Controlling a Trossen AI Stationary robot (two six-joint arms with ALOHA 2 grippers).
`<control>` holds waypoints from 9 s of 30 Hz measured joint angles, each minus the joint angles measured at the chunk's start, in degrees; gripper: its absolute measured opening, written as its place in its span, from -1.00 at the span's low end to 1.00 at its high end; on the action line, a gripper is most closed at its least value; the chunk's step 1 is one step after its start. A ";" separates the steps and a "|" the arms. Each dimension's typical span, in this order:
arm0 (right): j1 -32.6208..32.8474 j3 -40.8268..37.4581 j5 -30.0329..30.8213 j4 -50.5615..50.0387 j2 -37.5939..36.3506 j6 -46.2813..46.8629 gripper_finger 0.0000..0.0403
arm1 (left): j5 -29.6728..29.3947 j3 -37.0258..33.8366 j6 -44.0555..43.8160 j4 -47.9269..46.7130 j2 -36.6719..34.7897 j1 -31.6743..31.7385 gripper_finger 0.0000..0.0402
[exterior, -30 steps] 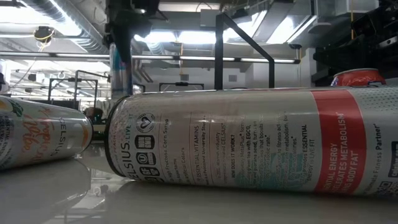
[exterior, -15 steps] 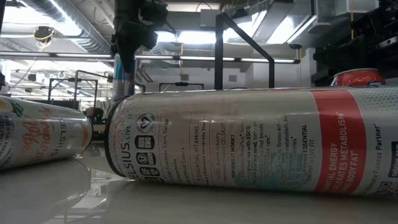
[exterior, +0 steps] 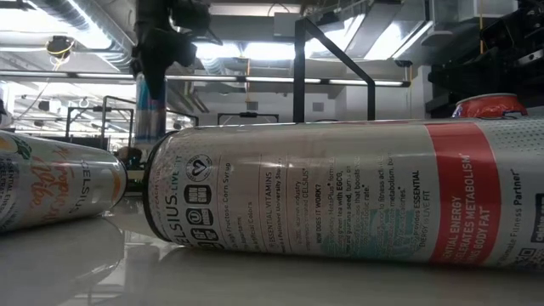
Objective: Place canned beverage on shelf
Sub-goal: Put the left blue soda can on the shelf
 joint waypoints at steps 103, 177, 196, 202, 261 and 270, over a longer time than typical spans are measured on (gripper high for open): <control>-0.01 0.01 0.00 0.01 0.02 -0.02 -1.00 | -3.64 -0.87 -10.89 4.10 -2.14 -3.10 0.66; 0.01 0.00 0.00 -0.01 0.02 0.00 -1.00 | -7.16 -4.26 -46.24 4.02 -1.21 -7.30 0.56; -0.01 -0.01 0.00 -0.01 0.00 0.00 -1.00 | -9.44 -4.28 -40.83 3.84 0.15 -7.30 0.18; 0.01 -0.01 0.00 0.01 0.02 0.00 -1.00 | -9.48 -4.24 -33.56 3.92 0.15 -7.30 0.11; 0.01 0.01 0.00 -0.01 0.02 -0.01 -1.00 | -4.52 -4.48 -1.22 3.80 0.24 -1.25 0.50; 0.00 -0.13 -0.10 1.41 0.01 -0.01 -1.00 | -4.23 -4.41 -2.70 3.80 0.22 -1.29 0.53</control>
